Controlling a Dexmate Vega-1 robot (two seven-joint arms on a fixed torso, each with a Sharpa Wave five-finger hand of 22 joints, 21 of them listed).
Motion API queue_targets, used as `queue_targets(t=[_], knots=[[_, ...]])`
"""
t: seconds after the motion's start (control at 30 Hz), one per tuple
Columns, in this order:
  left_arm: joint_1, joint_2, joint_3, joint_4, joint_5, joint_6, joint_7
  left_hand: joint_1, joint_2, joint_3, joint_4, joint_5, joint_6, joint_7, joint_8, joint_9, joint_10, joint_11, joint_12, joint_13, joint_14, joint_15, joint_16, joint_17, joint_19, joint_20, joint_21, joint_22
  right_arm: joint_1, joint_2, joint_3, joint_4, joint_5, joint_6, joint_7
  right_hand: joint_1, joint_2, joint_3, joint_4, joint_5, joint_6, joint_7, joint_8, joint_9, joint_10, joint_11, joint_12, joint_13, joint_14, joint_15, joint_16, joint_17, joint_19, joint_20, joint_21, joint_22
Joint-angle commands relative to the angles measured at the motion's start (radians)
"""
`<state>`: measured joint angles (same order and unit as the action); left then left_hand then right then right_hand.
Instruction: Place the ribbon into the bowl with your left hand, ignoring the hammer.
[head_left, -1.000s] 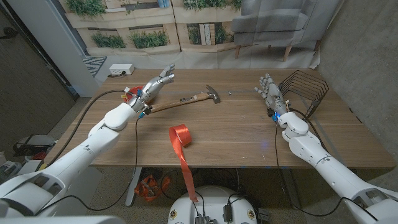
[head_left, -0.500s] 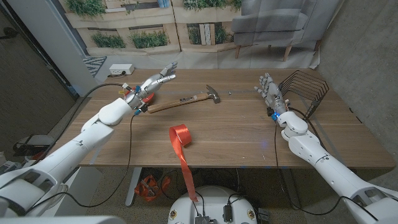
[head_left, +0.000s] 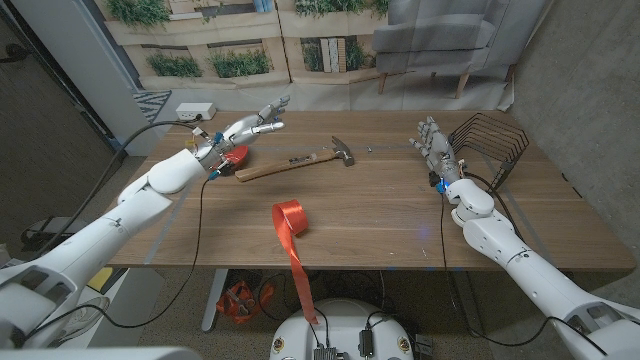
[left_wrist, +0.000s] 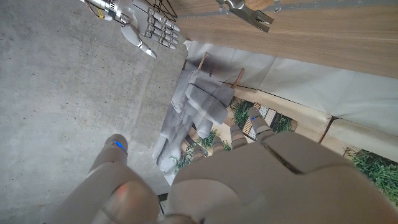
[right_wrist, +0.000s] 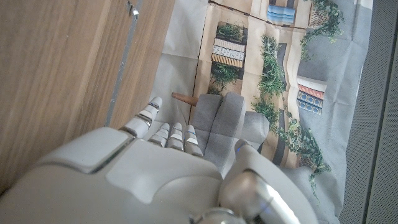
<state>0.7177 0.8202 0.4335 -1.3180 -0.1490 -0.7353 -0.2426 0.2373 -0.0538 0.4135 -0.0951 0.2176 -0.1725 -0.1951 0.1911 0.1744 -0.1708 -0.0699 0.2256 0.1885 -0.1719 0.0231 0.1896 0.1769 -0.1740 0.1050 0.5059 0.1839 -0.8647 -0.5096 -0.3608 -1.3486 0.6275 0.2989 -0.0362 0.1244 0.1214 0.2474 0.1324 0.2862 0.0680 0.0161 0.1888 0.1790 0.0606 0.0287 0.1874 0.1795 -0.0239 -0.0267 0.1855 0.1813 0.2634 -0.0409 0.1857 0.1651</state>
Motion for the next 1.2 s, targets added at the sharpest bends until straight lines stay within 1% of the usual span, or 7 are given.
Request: queue_targets(t=[0.03, 0.17, 0.43, 0.57, 0.73, 0.77, 1.2], knots=[[-0.001, 0.036, -0.014, -0.029, 0.074, -0.043, 0.002, -0.002, -0.010, -0.005, -0.002, 0.009, -0.036, -0.008, -0.003, 0.005, -0.063, -0.009, -0.001, 0.003, -0.089, -0.008, 0.006, 0.003, -0.069, -0.002, -0.007, 0.002, -0.015, -0.003, 0.004, -0.016, -0.007, 0.004, -0.016, 0.003, 0.008, 0.009, -0.001, 0.001, 0.012, -0.003, 0.005, 0.005, 0.010, -0.003, 0.007, 0.005, 0.001, 0.003, 0.007, 0.004, 0.008, 0.000, 0.007, 0.004], [0.003, 0.045, -0.023, -0.045, 0.124, -0.062, 0.023, -0.001, -0.015, -0.009, -0.004, 0.011, -0.039, -0.016, -0.004, 0.005, -0.064, -0.013, -0.003, 0.003, -0.086, -0.007, 0.006, 0.003, -0.068, 0.001, -0.009, 0.002, -0.020, -0.002, 0.006, -0.021, -0.005, 0.004, -0.021, 0.003, 0.008, 0.009, -0.001, 0.001, 0.013, -0.002, 0.005, 0.005, 0.011, -0.003, 0.007, 0.005, 0.002, 0.003, 0.007, 0.004, 0.009, 0.000, 0.007, 0.004], [0.009, 0.059, -0.039, -0.082, 0.218, -0.087, 0.062, 0.001, -0.024, -0.017, -0.007, 0.016, -0.047, -0.022, -0.007, 0.005, -0.077, 0.005, -0.009, 0.003, -0.084, -0.004, 0.005, 0.003, -0.068, 0.012, -0.014, 0.002, -0.022, 0.000, 0.007, -0.019, -0.004, 0.008, -0.022, 0.002, 0.008, 0.009, -0.001, 0.000, 0.013, -0.003, 0.005, 0.005, 0.011, -0.003, 0.007, 0.005, 0.003, 0.004, 0.007, 0.004, 0.010, -0.001, 0.007, 0.004], [0.006, 0.062, -0.039, -0.089, 0.235, -0.088, 0.064, 0.002, -0.030, -0.022, -0.009, 0.019, -0.054, -0.022, -0.009, 0.005, -0.079, -0.001, -0.011, 0.003, -0.084, -0.002, 0.004, 0.003, -0.068, 0.016, -0.017, 0.003, -0.021, 0.002, 0.006, -0.015, -0.005, 0.013, -0.019, 0.002, 0.007, 0.009, -0.001, 0.000, 0.013, -0.002, 0.005, 0.005, 0.011, -0.004, 0.006, 0.005, 0.003, 0.004, 0.007, 0.004, 0.010, 0.000, 0.007, 0.004], [-0.005, 0.062, -0.039, -0.086, 0.254, -0.106, 0.067, 0.003, -0.037, -0.028, -0.011, 0.023, -0.066, -0.022, -0.012, 0.006, -0.080, 0.004, -0.012, 0.003, -0.082, -0.001, 0.004, 0.004, -0.065, 0.016, -0.019, 0.003, -0.021, 0.003, 0.008, -0.014, -0.005, 0.017, -0.021, 0.002, 0.007, 0.009, -0.001, -0.001, 0.013, -0.002, 0.004, 0.005, 0.011, -0.002, 0.006, 0.005, 0.004, 0.004, 0.007, 0.004, 0.010, -0.001, 0.007, 0.004], [-0.008, 0.062, -0.037, -0.085, 0.257, -0.112, 0.065, 0.003, -0.039, -0.030, -0.012, 0.024, -0.071, -0.022, -0.013, 0.006, -0.081, -0.004, -0.012, 0.003, -0.082, -0.001, 0.004, 0.004, -0.064, 0.016, -0.020, 0.003, -0.022, 0.004, 0.009, -0.014, -0.006, 0.018, -0.022, 0.002, 0.007, 0.009, -0.001, -0.001, 0.013, -0.002, 0.004, 0.005, 0.011, -0.003, 0.006, 0.005, 0.004, 0.003, 0.007, 0.004, 0.010, -0.001, 0.007, 0.004], [-0.038, 0.076, -0.040, -0.101, 0.365, -0.169, 0.071, 0.003, -0.057, -0.045, -0.015, 0.031, -0.087, -0.022, -0.013, 0.006, -0.075, -0.002, -0.011, 0.004, -0.072, -0.001, 0.006, 0.004, -0.051, 0.011, -0.021, 0.003, -0.023, 0.009, 0.011, -0.009, -0.006, 0.027, -0.028, 0.001, 0.007, 0.010, -0.001, -0.002, 0.013, -0.003, 0.004, 0.005, 0.012, -0.002, 0.006, 0.005, 0.004, 0.004, 0.007, 0.004, 0.011, 0.000, 0.007, 0.004]])
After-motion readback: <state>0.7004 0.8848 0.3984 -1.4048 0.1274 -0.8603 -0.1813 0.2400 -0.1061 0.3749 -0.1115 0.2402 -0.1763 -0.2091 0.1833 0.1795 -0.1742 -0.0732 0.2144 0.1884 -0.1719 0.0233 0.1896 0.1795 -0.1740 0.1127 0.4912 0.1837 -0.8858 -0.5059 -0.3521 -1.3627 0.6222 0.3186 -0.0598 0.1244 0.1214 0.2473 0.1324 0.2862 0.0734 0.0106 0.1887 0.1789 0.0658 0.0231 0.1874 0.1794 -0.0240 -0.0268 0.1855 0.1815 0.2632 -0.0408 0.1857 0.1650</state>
